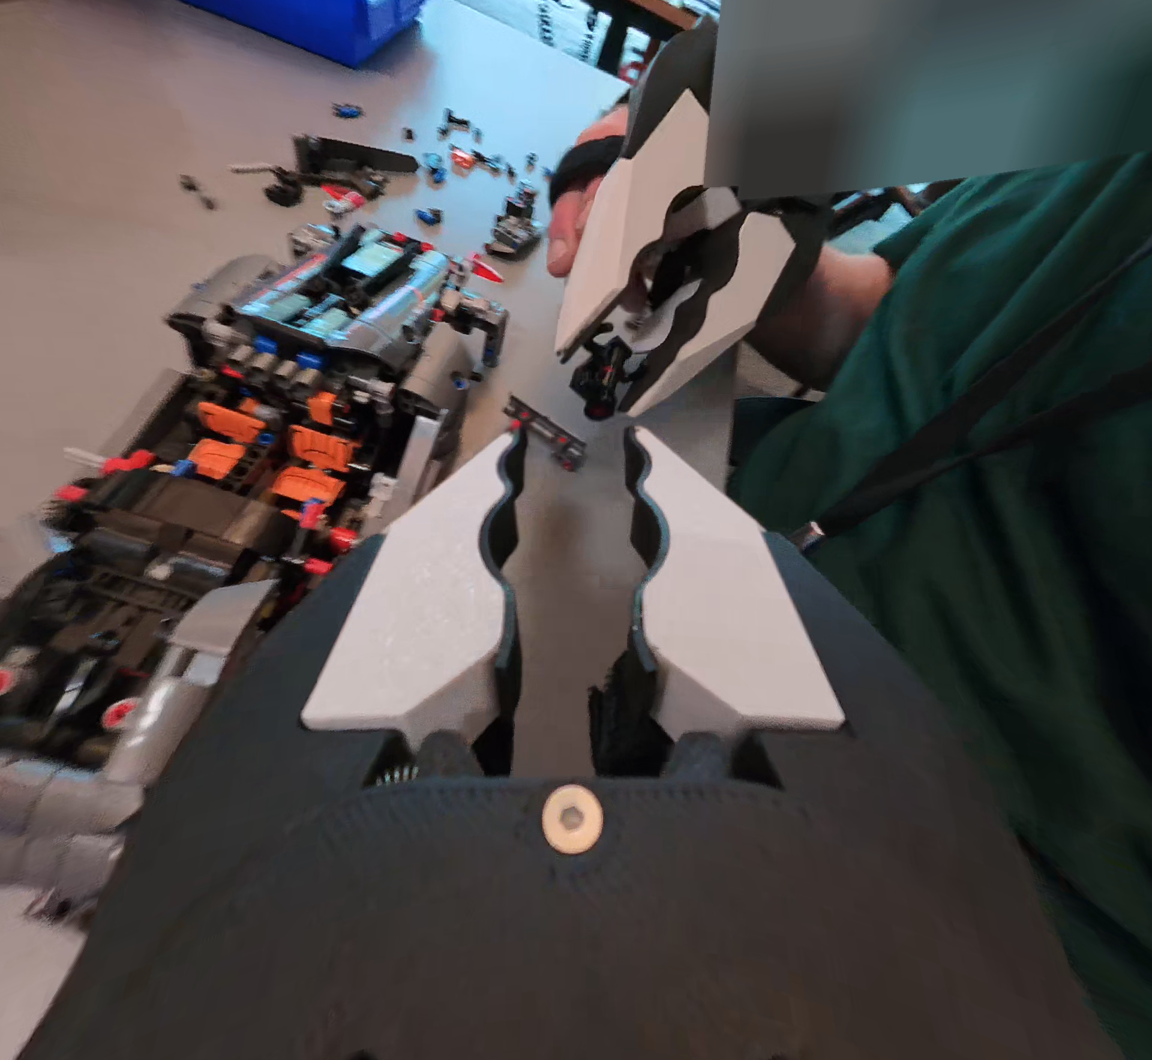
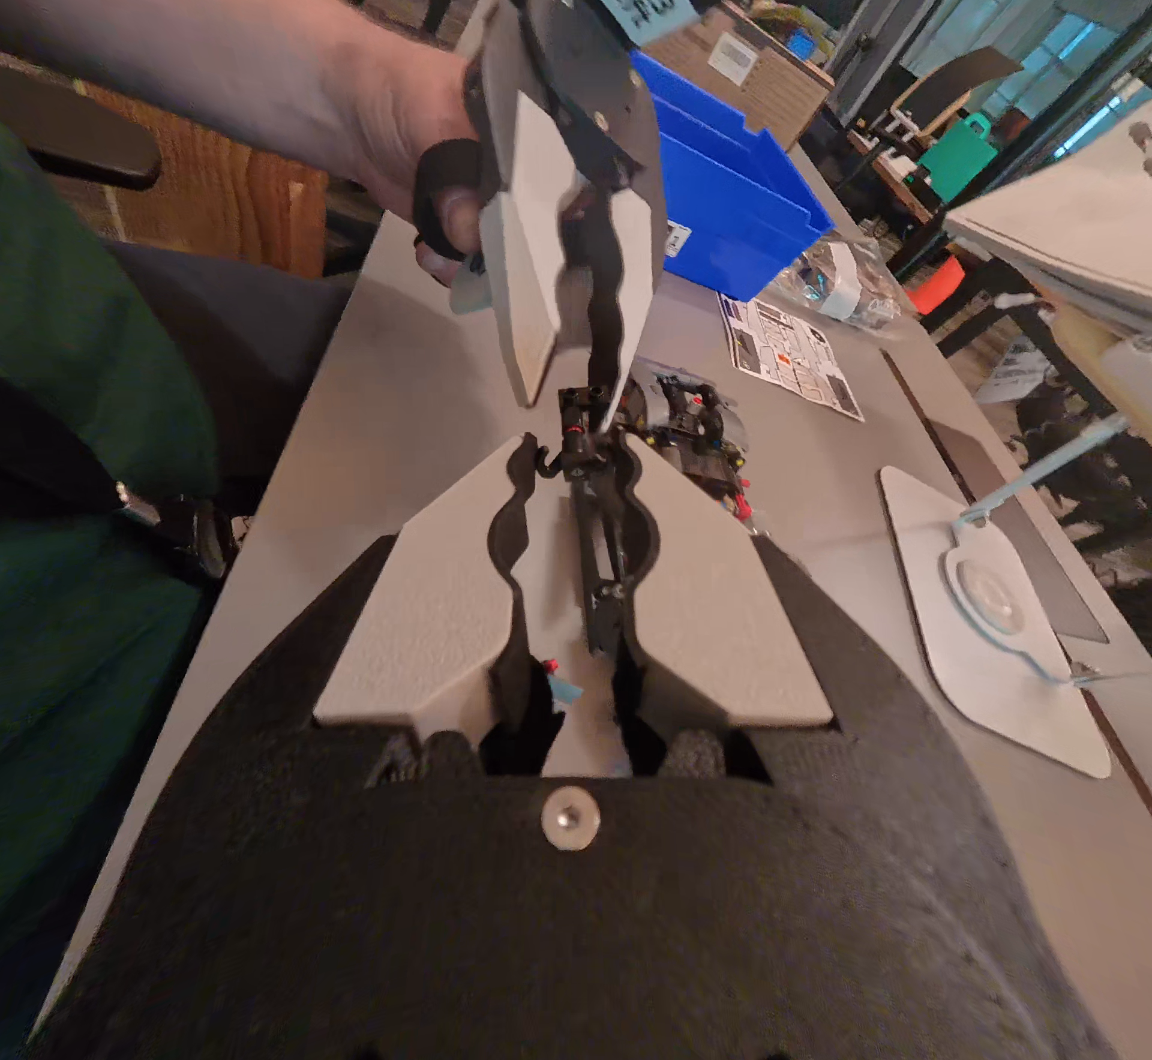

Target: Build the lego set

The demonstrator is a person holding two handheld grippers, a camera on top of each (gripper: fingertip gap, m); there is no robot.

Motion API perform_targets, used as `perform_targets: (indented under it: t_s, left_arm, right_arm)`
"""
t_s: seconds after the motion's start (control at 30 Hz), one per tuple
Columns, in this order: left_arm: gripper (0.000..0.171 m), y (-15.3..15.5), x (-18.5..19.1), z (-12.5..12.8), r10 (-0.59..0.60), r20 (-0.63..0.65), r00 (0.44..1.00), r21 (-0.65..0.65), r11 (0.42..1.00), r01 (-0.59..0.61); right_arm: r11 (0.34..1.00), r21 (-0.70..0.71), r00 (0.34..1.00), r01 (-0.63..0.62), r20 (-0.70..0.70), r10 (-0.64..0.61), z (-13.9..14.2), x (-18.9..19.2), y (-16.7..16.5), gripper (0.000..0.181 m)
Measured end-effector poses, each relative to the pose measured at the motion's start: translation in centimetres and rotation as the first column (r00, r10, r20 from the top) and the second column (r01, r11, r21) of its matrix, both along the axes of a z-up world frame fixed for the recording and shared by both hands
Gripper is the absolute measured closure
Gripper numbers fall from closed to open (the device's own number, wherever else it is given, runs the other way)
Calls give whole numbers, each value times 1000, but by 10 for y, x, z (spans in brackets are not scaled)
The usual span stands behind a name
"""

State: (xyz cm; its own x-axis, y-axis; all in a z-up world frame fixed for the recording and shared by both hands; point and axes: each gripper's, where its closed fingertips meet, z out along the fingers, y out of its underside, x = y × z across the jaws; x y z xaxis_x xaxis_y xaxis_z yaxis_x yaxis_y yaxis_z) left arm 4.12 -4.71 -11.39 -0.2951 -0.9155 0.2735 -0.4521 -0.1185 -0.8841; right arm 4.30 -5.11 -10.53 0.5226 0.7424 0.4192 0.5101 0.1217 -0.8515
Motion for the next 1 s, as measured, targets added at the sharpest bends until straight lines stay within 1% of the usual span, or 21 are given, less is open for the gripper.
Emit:
perform_targets:
  t_s: [0.07,0.13,0.17,0.23,0.27,0.33,0.37,0.43,0.5,0.53,0.57,0.6,0.63,0.7,0.77,0.83,1.0]
  left_arm:
    - [136,22,-1,0,109,-2,994,105,989,-108]
    - [127,45,-5,-11,204,-42,978,263,947,-187]
    - [121,59,-8,-18,262,-75,962,343,913,-222]
    - [108,77,-13,-35,339,-134,931,495,837,-234]
    - [104,84,-14,-40,369,-143,918,555,798,-234]
    - [97,91,-16,-55,401,-199,894,631,751,-196]
    - [96,98,-19,-61,433,-215,876,672,716,-189]
    - [100,104,-23,-70,447,-242,861,699,696,-165]
    - [114,116,-28,-72,487,-237,840,725,664,-181]
    - [114,121,-30,-72,494,-239,836,731,658,-180]
    - [111,124,-30,-71,493,-235,838,720,668,-191]
    - [111,126,-31,-71,491,-241,837,707,680,-195]
    - [116,129,-32,-72,484,-250,838,705,685,-185]
    - [123,140,-36,-72,494,-255,831,728,664,-171]
    - [122,153,-40,-71,504,-268,821,747,647,-154]
    - [122,170,-43,-69,535,-270,800,762,627,-162]
    - [122,203,-43,-68,564,-268,781,780,603,-169]
  right_arm:
    - [999,-17,999,35,0,-35,-3,11,5,158]
    - [997,-34,997,71,-13,-72,-5,22,10,158]
    - [995,-48,996,86,-32,-88,-6,26,13,158]
    - [992,-75,991,98,-79,-104,-4,33,15,158]
    - [990,-90,988,106,-100,-115,-4,36,16,159]
    - [987,-108,984,121,-121,-134,-5,42,19,158]
    - [986,-111,983,122,-125,-136,-5,44,19,158]
    - [987,-111,983,116,-131,-130,-5,45,18,158]
    - [987,-113,982,115,-135,-130,-6,45,18,158]
    - [987,-116,982,114,-137,-130,-7,45,18,158]
    - [987,-118,982,112,-139,-128,-7,45,18,159]
    - [987,-116,982,110,-139,-126,-7,45,18,159]
    - [988,-112,983,110,-137,-125,-7,44,18,158]
    - [988,-109,983,109,-135,-123,-7,44,17,158]
    - [988,-109,983,112,-131,-126,-8,44,17,158]
    - [987,-112,984,111,-128,-125,-9,43,17,158]
    - [987,-115,984,109,-125,-124,-10,41,17,158]
